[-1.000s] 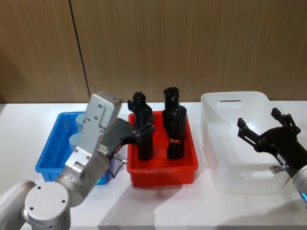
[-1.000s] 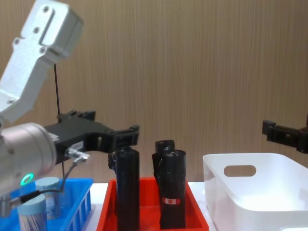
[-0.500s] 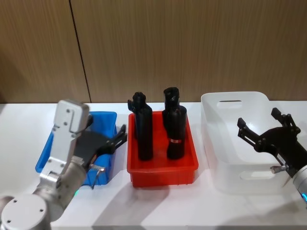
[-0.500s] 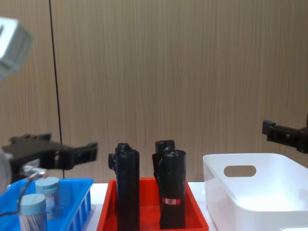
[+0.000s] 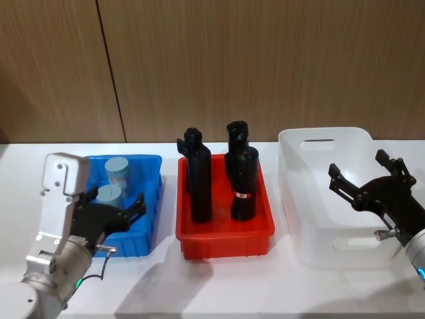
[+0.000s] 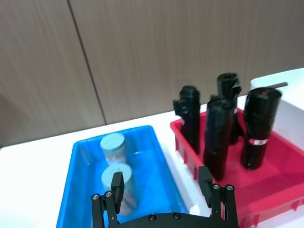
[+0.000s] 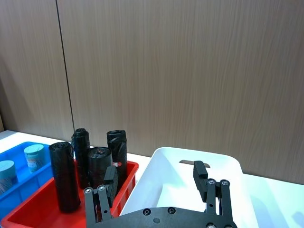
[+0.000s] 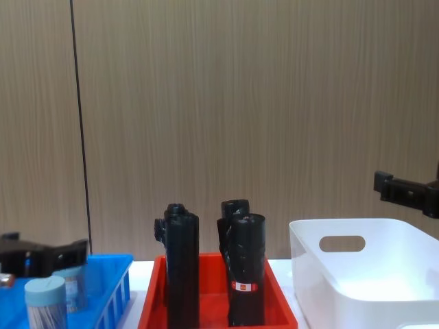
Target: Pick the cotton swabs from the blue box and place them into the white box.
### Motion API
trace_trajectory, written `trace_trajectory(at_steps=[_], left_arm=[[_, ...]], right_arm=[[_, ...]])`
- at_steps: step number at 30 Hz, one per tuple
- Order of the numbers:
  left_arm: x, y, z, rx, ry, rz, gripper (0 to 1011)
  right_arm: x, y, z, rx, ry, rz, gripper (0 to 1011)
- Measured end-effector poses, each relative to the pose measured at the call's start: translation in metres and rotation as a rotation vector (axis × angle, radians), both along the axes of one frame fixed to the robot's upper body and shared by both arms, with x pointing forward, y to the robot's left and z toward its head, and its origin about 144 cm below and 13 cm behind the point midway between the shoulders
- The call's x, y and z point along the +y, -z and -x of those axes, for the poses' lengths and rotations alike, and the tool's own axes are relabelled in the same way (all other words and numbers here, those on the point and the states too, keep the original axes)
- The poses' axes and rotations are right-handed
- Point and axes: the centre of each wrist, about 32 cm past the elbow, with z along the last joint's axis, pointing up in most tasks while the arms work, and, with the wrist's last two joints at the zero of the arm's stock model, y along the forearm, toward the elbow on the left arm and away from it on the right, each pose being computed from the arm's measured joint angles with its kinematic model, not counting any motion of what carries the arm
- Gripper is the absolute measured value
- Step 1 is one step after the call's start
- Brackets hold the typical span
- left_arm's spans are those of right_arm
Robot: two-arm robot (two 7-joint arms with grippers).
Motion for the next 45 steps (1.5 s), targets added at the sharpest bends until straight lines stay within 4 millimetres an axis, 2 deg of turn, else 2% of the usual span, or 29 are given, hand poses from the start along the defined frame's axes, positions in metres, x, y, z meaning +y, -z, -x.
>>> trace_trajectory(at_steps=[14, 24, 45], left_arm=[[0.020, 0.004, 0.001, 0.086, -0.095, 0.018, 1004], [0.037, 0.002, -0.007, 0.130, -0.145, 0.021, 1004], [0.070, 0.001, -0.052, 0.199, 0.022, 0.065, 1004]], right_arm=[[0.000, 0.000, 0.000, 0.000, 0.000, 0.000, 1002], [0.000, 0.000, 0.000, 0.000, 0.000, 0.000, 1002], [0.000, 0.000, 0.000, 0.000, 0.000, 0.000, 1002]])
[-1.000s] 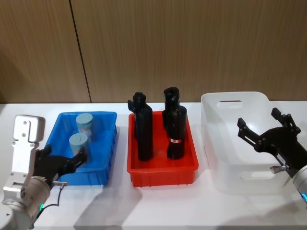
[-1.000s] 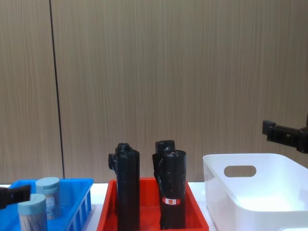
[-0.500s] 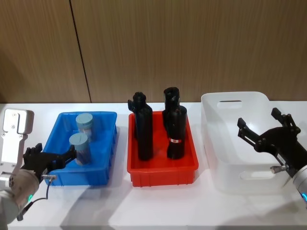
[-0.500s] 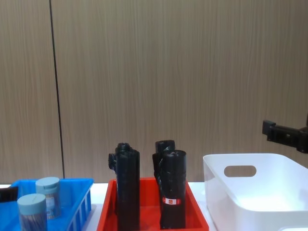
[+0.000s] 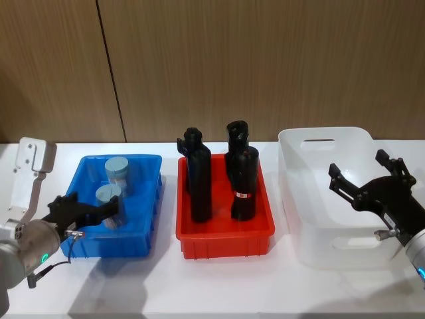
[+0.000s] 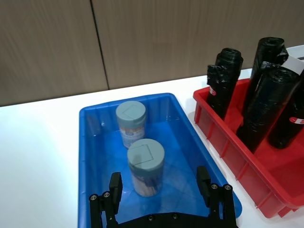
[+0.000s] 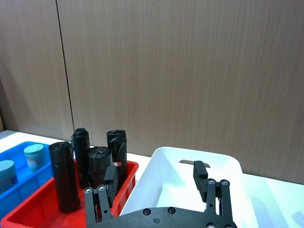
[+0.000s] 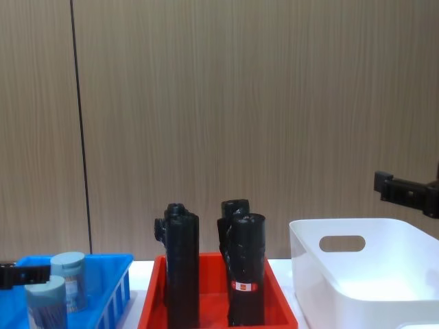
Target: Pick the cotton swabs from the blue box and place them into the white box.
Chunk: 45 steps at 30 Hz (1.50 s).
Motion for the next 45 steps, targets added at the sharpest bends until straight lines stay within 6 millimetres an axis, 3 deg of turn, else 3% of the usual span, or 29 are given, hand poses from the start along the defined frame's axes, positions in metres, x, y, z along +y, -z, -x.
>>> trace_trajectory(at_steps=[16, 45], left_arm=[[0.003, 0.003, -0.030, 0.063, 0.056, 0.031, 1004], [-0.001, 0.000, -0.054, 0.129, -0.040, -0.012, 1004]], right_arm=[[0.000, 0.000, 0.000, 0.000, 0.000, 0.000, 1002], [0.000, 0.000, 0.000, 0.000, 0.000, 0.000, 1002]])
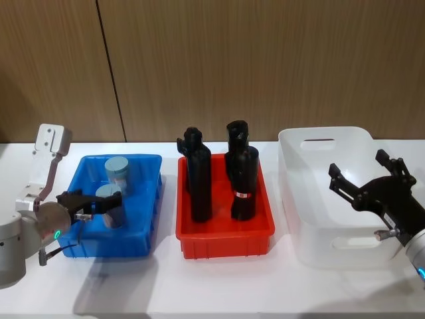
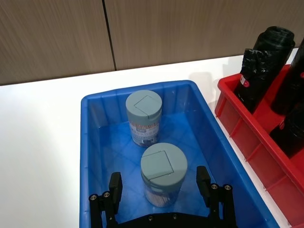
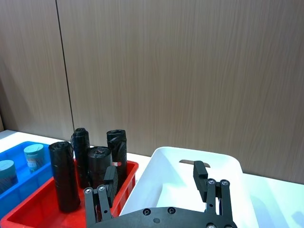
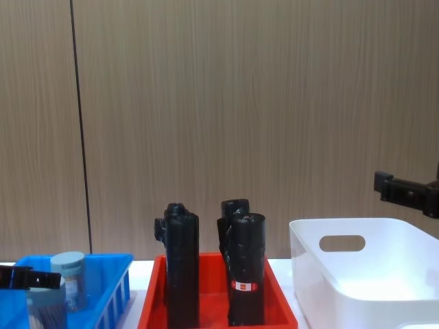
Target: Pick the cotton swabs from the blue box and place them into the white box.
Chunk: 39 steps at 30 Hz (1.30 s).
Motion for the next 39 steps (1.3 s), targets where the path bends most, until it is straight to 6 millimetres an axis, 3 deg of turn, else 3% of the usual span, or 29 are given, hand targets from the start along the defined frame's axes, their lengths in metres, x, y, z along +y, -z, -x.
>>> trace_trajectory(at_steps=[39], left_arm=[[-0.005, 0.018, -0.046, 0.062, 0.098, 0.008, 1004]], right_arm=[[0.000, 0.000, 0.000, 0.000, 0.000, 0.000, 1002]])
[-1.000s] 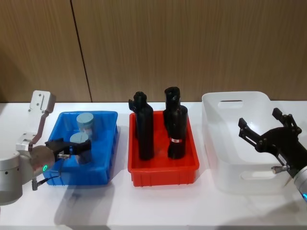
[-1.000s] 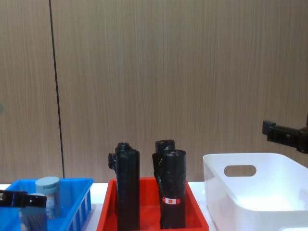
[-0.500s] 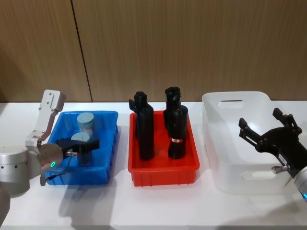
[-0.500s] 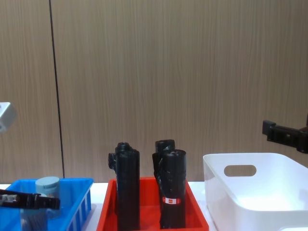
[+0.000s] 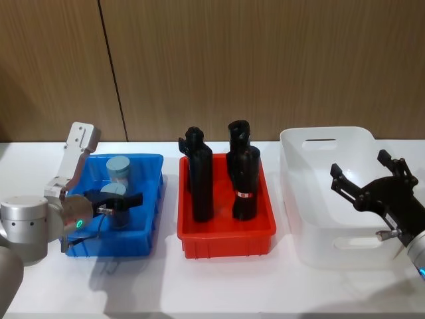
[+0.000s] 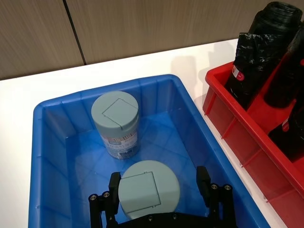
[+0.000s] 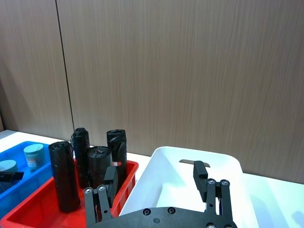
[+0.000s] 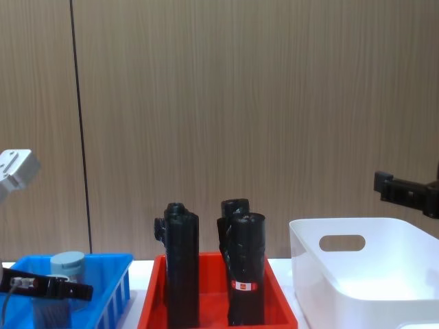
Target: Pick the cotton swabs from the blue box and place them into the white box.
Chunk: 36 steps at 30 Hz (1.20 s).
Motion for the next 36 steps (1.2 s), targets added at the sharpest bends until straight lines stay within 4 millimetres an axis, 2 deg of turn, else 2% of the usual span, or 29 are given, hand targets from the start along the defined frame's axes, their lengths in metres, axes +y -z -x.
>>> trace_trajectory(at_steps=[3, 16, 28, 36], left_arm=[[-0.001, 0.000, -0.002, 0.005, 0.001, -0.009, 990], [-0.005, -0.002, -0.007, 0.022, 0.000, -0.045, 671], [-0.008, -0.005, -0.006, 0.006, -0.007, -0.070, 670], [-0.012, -0.016, -0.001, -0.053, -0.004, -0.098, 670]], right_arm=[[0.000, 0.000, 0.000, 0.000, 0.000, 0.000, 1002], [0.000, 0.000, 0.000, 0.000, 0.000, 0.000, 1002], [0.000, 0.000, 0.000, 0.000, 0.000, 0.000, 1002], [0.000, 0.000, 0.000, 0.000, 0.000, 0.000, 1002]])
